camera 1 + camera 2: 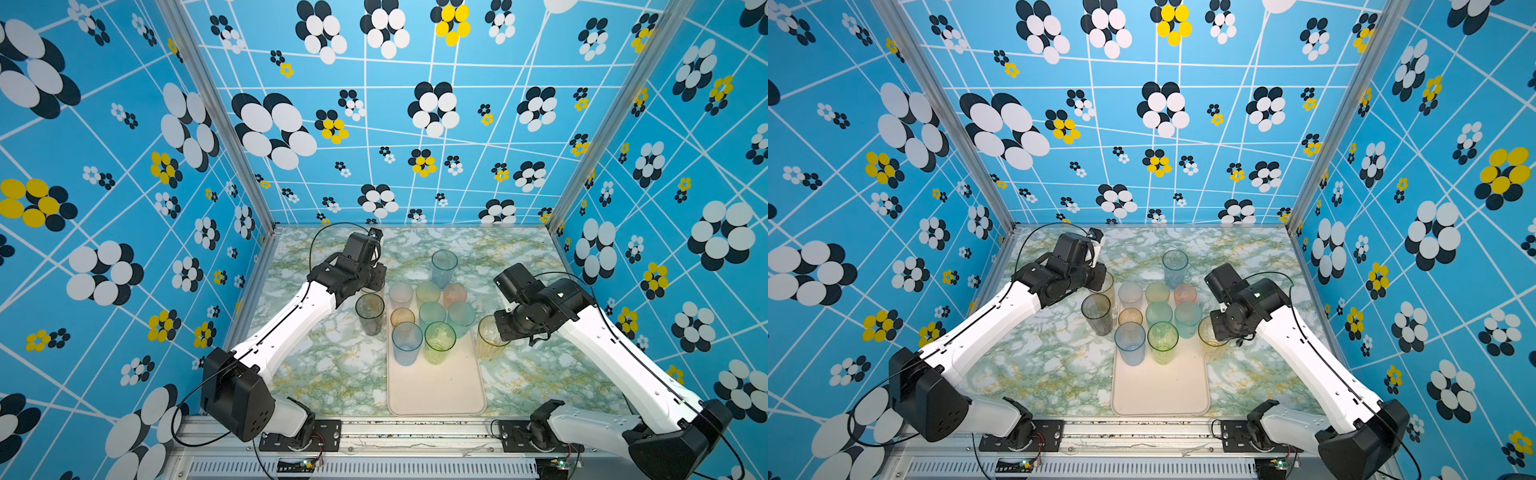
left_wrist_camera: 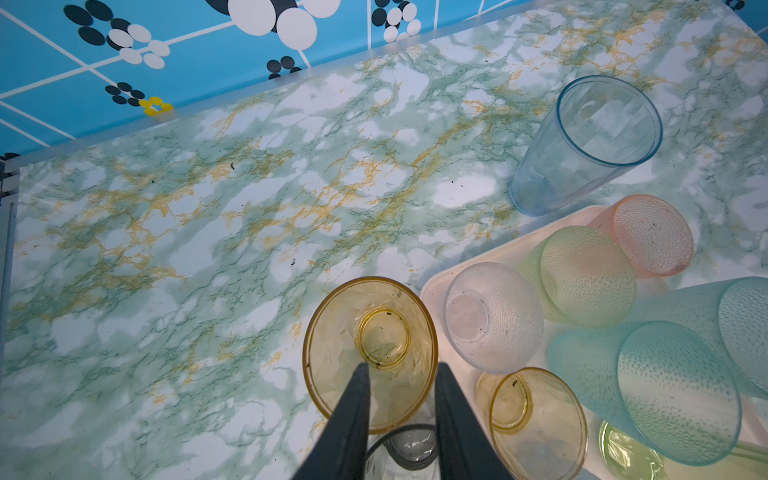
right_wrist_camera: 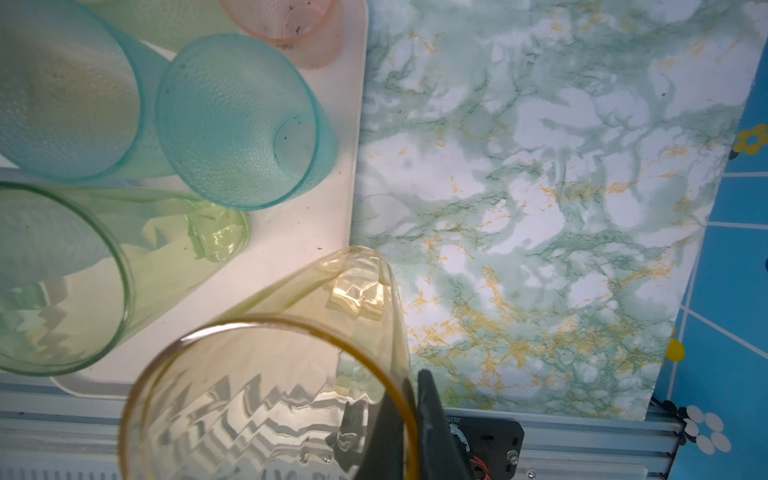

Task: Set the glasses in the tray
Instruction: 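Carry the amber cup over the tray's near end beside the green cup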

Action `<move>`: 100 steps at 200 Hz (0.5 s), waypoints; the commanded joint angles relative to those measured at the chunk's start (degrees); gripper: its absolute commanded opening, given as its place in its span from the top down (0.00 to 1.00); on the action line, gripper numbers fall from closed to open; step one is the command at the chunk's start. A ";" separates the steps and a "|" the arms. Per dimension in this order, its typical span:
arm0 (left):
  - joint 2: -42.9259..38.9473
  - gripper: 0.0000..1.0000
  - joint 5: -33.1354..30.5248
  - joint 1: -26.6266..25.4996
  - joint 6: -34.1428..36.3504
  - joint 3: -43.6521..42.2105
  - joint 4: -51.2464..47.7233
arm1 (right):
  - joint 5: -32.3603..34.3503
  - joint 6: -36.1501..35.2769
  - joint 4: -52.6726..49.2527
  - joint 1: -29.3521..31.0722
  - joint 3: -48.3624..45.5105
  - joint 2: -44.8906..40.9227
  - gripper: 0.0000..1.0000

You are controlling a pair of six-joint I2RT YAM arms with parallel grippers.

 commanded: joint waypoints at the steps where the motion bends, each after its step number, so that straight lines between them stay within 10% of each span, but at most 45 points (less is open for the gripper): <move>1: -1.93 0.71 -0.15 0.43 0.92 -1.35 -1.05 | 0.35 4.74 1.69 2.29 -1.99 0.35 0.99; 100: -2.08 0.71 -0.50 0.60 1.10 -1.61 -1.49 | -2.04 7.60 13.27 3.28 -8.03 1.58 0.99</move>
